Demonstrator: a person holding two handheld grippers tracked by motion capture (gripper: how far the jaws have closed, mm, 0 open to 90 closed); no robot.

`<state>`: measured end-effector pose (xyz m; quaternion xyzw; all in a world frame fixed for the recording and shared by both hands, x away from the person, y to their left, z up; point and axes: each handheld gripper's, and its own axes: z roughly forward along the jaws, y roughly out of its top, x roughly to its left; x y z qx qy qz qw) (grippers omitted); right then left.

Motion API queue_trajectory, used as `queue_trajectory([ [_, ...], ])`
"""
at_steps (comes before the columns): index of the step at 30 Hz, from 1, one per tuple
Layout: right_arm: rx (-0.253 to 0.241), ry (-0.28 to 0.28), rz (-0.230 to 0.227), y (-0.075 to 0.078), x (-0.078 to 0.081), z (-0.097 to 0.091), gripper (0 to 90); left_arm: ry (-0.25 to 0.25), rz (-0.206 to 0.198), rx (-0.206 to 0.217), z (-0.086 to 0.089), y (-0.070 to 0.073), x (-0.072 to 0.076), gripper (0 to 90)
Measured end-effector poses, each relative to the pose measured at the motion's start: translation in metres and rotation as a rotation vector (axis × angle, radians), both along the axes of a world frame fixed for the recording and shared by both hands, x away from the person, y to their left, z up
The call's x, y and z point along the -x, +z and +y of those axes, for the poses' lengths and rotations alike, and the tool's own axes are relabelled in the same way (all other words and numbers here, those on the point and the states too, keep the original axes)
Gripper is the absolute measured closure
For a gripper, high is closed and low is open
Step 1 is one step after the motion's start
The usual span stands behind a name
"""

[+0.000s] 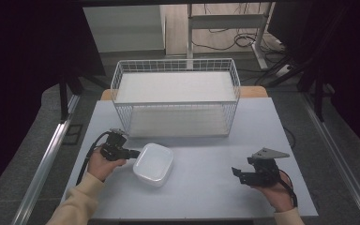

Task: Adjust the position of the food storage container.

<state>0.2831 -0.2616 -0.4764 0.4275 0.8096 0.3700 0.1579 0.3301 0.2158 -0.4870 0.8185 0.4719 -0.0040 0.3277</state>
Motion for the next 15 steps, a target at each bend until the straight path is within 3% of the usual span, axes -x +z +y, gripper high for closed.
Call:
queue_trajectory([
  [15,-0.010,0.008,0.008,0.0009,0.0010,0.0026,24.6,-0.019,0.007,0.026,-0.0068,0.0002,0.0099,90.0],
])
